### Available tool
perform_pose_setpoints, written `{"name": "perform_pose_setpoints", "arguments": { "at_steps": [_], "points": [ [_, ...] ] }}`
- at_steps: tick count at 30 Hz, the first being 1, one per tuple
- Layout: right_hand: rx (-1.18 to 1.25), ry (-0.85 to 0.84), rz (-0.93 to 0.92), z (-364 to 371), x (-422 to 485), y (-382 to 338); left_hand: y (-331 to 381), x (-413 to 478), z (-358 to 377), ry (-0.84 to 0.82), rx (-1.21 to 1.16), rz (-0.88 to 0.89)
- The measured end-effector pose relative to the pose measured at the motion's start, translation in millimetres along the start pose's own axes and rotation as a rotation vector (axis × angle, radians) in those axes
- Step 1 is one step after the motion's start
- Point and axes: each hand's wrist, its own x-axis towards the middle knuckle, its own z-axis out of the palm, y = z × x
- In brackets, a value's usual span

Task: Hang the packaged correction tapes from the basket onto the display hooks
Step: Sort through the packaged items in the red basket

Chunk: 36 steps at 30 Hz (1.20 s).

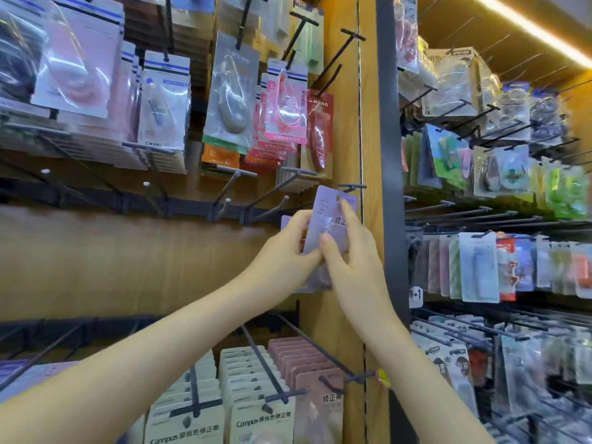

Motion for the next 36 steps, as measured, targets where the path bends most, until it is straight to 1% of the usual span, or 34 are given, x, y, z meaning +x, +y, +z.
{"name": "perform_pose_setpoints", "arguments": {
  "at_steps": [4, 8, 11, 15, 19, 22, 25, 27, 30, 34, 36],
  "points": [
    [-0.132, 0.024, -0.008, 8.9, 2.0, 7.4, -4.3, 4.7, 1.6, 0.035, 0.197, 0.045],
    [-0.171, 0.033, 0.02, 8.4, -2.6, 10.7, -11.0, 5.7, -0.2, 0.027, 0.298, 0.08],
    [-0.217, 0.007, 0.045, 8.3, -0.8, 11.4, -16.2, 5.5, -1.5, 0.041, 0.494, 0.113],
    [-0.319, -0.131, 0.13, 19.9, 16.3, 21.9, -20.6, 9.2, -2.7, 0.007, 0.794, 0.041],
    [-0.321, -0.214, 0.23, 40.5, 33.3, 36.1, -33.5, 17.6, -3.5, -0.065, 0.968, -0.11],
    [-0.328, -0.238, 0.289, 51.9, 38.8, 39.3, -41.0, 15.0, -3.0, -0.025, 0.935, -0.147],
    [-0.38, -0.242, 0.273, 53.0, 33.8, 36.9, -39.4, 2.8, -11.9, 0.008, 0.875, -0.182],
    [-0.391, -0.214, 0.204, 48.8, 22.7, 26.7, -31.7, -10.5, -22.4, 0.062, 0.788, -0.209],
    [-0.323, -0.196, 0.085, 45.4, -6.4, -3.6, -13.9, -39.2, -41.8, 0.173, 0.763, -0.176],
    [-0.16, -0.259, -0.003, 63.3, -59.7, -57.4, 14.6, -106.5, -82.4, 0.215, 0.753, -0.134],
    [-0.123, -0.294, -0.038, 84.5, -88.1, -89.4, 24.4, -155.4, -111.9, 0.275, 0.779, -0.126]
  ]
}}
